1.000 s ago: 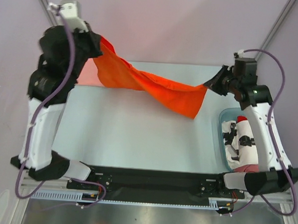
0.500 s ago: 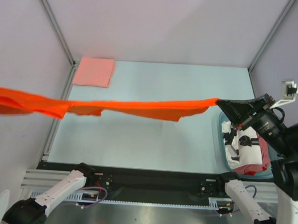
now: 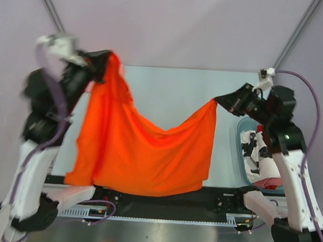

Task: Fold and stack the t-shirts
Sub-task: Flatten the tshirt out

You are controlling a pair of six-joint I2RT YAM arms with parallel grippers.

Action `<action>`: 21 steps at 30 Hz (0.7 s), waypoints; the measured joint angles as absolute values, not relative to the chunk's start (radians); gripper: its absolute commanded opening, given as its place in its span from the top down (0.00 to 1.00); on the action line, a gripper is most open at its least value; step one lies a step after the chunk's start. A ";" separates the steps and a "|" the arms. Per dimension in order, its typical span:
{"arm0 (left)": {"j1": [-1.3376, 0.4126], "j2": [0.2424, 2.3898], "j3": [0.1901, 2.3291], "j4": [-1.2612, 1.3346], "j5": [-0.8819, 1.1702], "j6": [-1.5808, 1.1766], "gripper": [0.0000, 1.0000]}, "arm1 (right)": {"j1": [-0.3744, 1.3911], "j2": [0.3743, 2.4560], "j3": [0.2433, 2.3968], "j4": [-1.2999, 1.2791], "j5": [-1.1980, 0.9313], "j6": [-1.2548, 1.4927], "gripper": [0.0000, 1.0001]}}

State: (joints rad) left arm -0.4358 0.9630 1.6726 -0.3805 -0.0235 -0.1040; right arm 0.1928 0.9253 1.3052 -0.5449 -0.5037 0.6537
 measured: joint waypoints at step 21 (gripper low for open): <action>-0.152 2.265 2.046 -0.302 0.174 -0.150 1.00 | 0.034 1.998 1.541 -0.295 -0.262 0.521 1.00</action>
State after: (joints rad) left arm -0.1524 2.2646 2.0464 -0.3019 0.1741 -0.1497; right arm 0.0341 1.9976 1.5410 -0.2947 -0.2619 0.5213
